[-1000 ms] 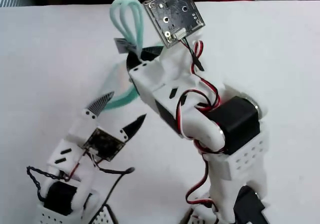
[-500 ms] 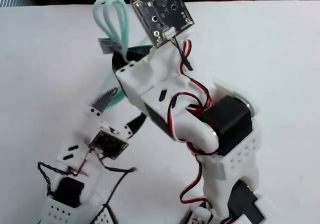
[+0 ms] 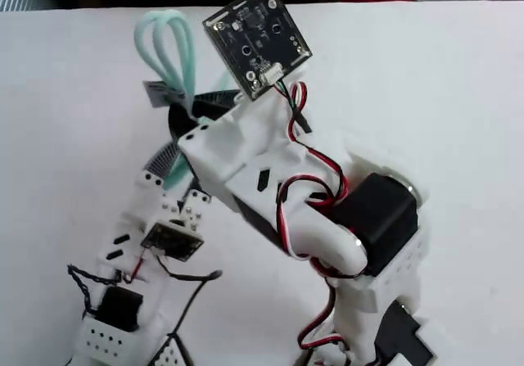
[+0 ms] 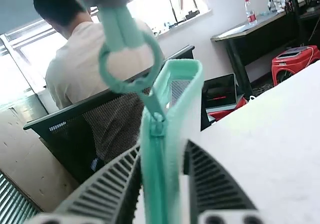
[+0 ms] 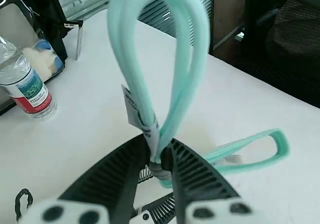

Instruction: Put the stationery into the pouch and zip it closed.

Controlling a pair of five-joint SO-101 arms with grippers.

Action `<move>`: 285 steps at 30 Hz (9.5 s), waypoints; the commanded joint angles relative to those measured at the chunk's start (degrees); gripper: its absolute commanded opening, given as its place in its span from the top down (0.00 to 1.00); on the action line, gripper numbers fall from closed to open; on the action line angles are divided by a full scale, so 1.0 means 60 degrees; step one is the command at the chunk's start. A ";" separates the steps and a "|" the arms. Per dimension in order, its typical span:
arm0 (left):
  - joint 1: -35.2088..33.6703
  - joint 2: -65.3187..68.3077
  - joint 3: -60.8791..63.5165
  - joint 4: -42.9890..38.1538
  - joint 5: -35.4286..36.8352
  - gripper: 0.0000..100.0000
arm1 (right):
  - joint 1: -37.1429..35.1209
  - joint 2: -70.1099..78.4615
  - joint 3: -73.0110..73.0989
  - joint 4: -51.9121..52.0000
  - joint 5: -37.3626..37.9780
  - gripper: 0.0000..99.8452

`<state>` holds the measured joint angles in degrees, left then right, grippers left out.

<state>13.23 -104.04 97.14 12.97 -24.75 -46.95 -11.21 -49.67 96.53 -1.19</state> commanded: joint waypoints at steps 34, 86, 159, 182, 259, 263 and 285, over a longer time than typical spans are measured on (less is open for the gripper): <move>0.0828 -0.0081 -0.3121 0.5172 0.0132 0.98 | 0.6103 0.5722 0.0308 -0.5590 -0.0015 0.98; -0.0535 -0.0081 -0.2212 0.2022 0.0821 0.98 | 0.1092 -0.5531 1.4974 -1.0454 0.2066 0.80; 0.1429 -0.0081 -0.5158 0.7253 0.0996 0.98 | 0.7363 0.1663 1.1077 -1.4733 0.3502 0.98; 0.0007 0.1722 -0.4952 0.1582 -0.0733 0.98 | 0.6249 -0.4945 1.0799 -0.7114 0.2740 0.67; -0.2864 0.0711 -1.1736 1.1531 0.2227 0.88 | 0.6381 -1.3297 1.1795 -0.1560 0.2168 0.98; -0.2864 0.0051 -0.9538 1.1355 0.2198 0.88 | 0.6410 -1.4923 1.2190 -0.1546 0.2168 0.98; -0.3656 -0.0095 -0.1216 0.6403 0.2667 0.88 | 0.6425 -1.5348 1.9766 -0.4535 0.2168 0.98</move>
<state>-8.13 -104.40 84.22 53.67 -10.15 -8.26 -103.34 62.24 73.49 12.26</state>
